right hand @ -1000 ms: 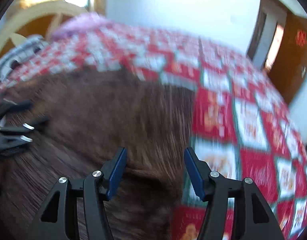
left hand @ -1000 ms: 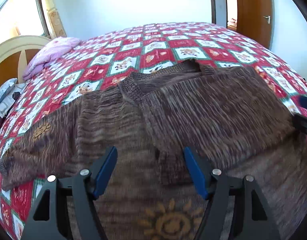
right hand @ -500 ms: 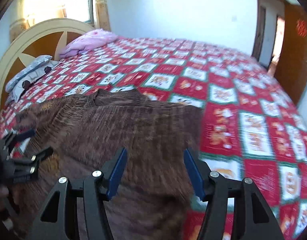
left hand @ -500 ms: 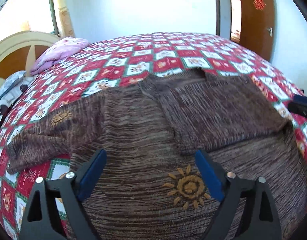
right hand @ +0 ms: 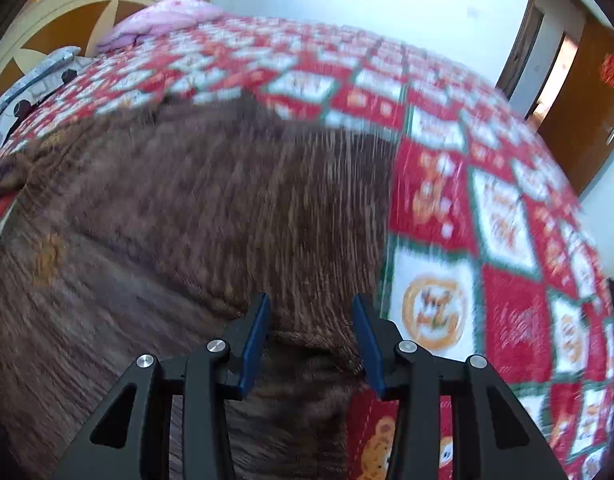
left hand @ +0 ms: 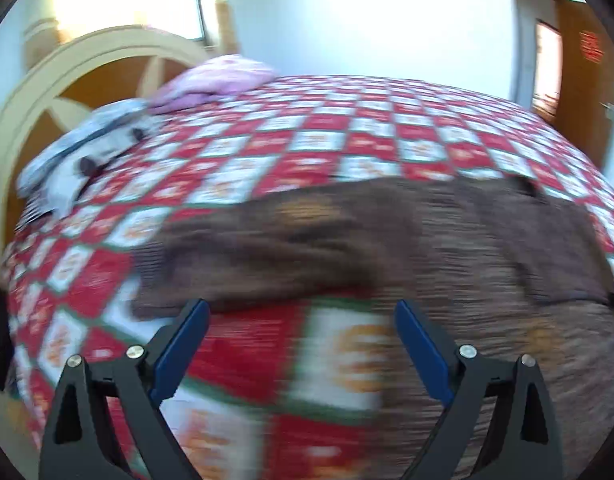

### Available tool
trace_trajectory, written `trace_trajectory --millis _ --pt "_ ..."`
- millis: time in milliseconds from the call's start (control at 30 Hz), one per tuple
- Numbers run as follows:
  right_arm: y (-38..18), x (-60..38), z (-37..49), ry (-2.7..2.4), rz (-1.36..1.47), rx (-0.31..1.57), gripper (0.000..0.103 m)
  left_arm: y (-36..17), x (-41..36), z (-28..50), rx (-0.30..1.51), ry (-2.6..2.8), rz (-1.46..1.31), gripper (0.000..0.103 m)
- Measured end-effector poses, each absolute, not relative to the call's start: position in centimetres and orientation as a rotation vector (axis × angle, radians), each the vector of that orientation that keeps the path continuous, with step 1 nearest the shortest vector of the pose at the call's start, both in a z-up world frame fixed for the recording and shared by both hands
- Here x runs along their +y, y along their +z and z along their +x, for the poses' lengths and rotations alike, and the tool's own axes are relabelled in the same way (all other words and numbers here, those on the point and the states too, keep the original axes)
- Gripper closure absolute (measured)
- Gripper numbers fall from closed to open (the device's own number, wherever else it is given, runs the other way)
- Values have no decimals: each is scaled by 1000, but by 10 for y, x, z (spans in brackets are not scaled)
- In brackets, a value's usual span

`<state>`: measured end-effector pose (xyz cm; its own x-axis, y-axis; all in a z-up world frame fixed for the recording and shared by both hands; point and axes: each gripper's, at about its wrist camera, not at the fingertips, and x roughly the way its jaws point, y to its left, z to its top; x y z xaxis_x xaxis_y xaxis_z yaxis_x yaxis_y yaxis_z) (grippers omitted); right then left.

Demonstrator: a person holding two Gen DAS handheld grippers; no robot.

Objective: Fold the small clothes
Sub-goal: 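Grasp the other sleeve cuff with the left gripper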

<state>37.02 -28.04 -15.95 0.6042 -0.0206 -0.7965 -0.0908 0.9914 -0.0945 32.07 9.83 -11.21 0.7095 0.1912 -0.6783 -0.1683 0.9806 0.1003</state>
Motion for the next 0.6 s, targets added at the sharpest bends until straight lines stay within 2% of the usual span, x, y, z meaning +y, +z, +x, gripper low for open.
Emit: trace_trajectory --millis 100,267,333,600 --pt "-144 -262 377 107 -86 841 59 -115 143 314 773 314 -18 7" --pt "-162 -233 402 159 -75 872 59 -124 193 303 780 455 -112 6" --pt "-177 -228 402 163 -48 937 59 -126 204 300 778 480 -139 6" --pt "-185 -222 360 111 -86 817 58 -133 217 303 775 417 -289 8"
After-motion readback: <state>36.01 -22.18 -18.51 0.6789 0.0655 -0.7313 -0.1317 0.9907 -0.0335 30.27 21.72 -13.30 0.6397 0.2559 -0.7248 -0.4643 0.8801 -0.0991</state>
